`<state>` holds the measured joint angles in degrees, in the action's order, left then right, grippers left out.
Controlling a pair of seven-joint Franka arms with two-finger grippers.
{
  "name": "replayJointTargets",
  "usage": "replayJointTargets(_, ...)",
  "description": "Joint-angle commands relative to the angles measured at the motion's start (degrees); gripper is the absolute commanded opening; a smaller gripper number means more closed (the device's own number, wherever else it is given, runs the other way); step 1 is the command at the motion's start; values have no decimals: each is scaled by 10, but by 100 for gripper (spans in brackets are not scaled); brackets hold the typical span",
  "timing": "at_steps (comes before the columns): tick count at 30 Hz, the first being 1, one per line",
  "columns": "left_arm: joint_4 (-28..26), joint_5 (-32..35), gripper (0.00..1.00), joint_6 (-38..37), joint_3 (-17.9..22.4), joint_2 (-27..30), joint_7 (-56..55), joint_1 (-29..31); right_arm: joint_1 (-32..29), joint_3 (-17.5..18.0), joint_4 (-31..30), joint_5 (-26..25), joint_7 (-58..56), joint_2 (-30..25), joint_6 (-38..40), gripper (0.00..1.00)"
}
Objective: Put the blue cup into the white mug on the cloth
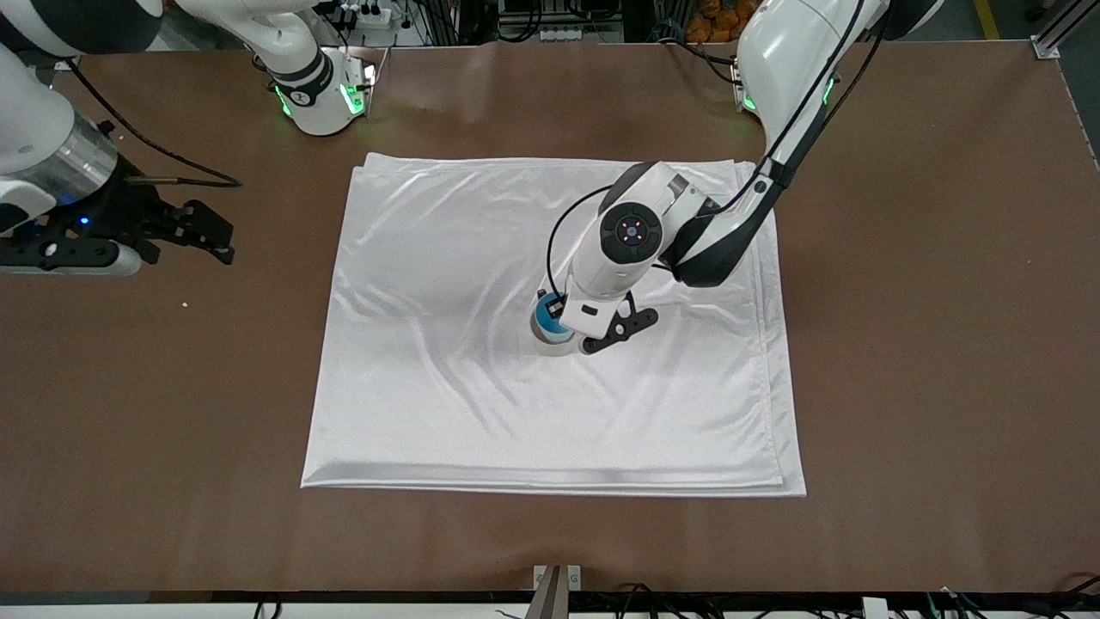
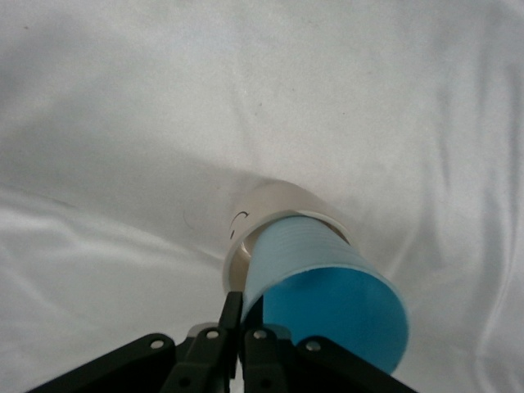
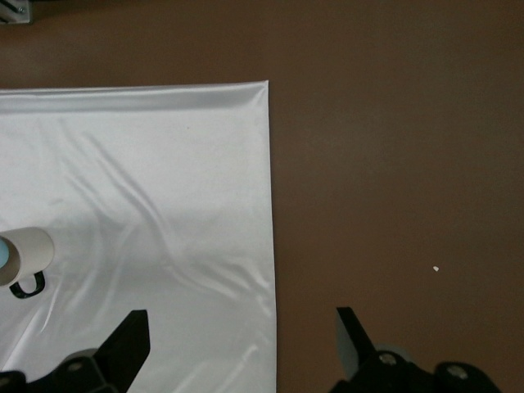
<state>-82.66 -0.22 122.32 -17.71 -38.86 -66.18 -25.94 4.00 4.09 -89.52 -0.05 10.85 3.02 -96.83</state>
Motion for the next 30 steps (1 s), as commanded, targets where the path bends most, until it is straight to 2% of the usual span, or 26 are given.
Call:
replayJointTargets(1,8,2,0,8,4,-10,-3,-9,-26,7,-73,1,-9,-36,-60,100)
replayJointTargets(4,7,1,3,8,4,-13,-2,-9,-32,6,-91,1,-9,-42,-78,100)
replayJointTargets(5,7,2,15,8,4,-15,-2,-9,-37,6,-92,1,-10,-42,-80,100)
replayJointTargets(10,7,7,94,8,4,-16,26,-10,-57,6,-89,0,-45,-42,-75,100)
replayJointTargets(11,7,9,100,8,4,-15,35,-10,-61,6,-88,-2,-63,-42,-72,100)
replayJointTargets(16,7,15,100,7,4,-8,38,-11,-89,7,-79,-2,-159,-39,-68,100)
replayJointTargets(20,7,15,100,5,5,3,39,-2,-91,7,-78,0,-163,-40,-64,100)
replayJointTargets(30,3,66,100,-16,7,26,105,89,-92,7,-62,2,-157,-41,-51,100)
